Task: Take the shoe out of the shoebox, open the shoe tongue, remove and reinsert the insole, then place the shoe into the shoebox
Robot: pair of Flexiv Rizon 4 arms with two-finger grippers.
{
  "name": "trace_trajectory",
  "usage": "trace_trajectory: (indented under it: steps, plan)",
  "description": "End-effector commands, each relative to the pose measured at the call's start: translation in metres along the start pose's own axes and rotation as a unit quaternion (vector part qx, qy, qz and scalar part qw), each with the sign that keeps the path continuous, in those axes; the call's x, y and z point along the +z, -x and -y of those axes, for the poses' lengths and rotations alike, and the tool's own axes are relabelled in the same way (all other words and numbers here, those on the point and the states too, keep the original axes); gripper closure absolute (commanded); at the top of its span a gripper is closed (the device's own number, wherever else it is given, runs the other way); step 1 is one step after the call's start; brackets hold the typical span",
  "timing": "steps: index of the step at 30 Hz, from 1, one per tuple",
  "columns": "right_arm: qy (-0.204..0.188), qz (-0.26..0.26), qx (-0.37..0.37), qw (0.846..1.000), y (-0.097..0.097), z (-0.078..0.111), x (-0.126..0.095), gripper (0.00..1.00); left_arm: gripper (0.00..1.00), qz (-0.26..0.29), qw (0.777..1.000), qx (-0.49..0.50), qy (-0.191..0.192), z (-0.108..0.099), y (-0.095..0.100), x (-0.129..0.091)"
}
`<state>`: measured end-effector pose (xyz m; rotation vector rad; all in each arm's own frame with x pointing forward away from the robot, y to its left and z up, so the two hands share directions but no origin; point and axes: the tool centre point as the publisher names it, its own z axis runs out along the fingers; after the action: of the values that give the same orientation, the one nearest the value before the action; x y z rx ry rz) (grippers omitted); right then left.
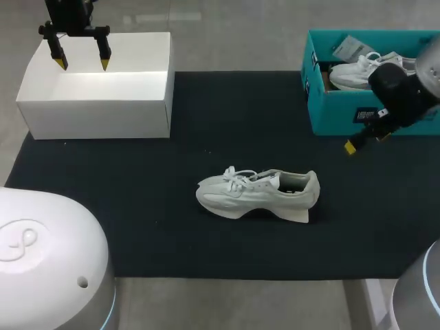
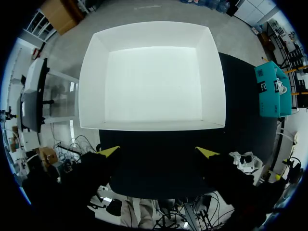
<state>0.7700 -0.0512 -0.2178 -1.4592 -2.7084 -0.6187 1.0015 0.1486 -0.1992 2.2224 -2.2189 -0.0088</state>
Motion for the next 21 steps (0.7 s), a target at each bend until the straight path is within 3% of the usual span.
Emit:
trace_trajectory:
  steps: [1, 5, 9, 14, 21]
  plan:
    - [0.035, -0.017, -0.001, 0.999, 0.002, 0.004, 0.002, 0.00, 0.00, -0.001, 1.000, 0.000, -0.001, -0.001, 0.001, 0.001]
    - [0.025, -0.029, -0.066, 0.997, 0.007, 0.002, 0.006, 0.00, 0.00, -0.001, 1.000, 0.000, -0.001, -0.001, 0.001, 0.001]
    - [0.090, -0.058, -0.138, 0.985, 0.010, -0.002, 0.008, 0.00, 0.00, -0.001, 1.000, 0.000, -0.001, -0.001, 0.001, 0.001]
    - [0.163, -0.098, -0.177, 0.966, 0.015, -0.005, 0.010, 0.00, 0.00, -0.001, 1.000, 0.000, -0.001, -0.001, 0.001, 0.001]
    - [0.125, -0.113, -0.219, 0.961, 0.011, -0.008, 0.010, 0.00, 0.00, -0.001, 1.000, 0.000, -0.001, -0.001, 0.001, 0.001]
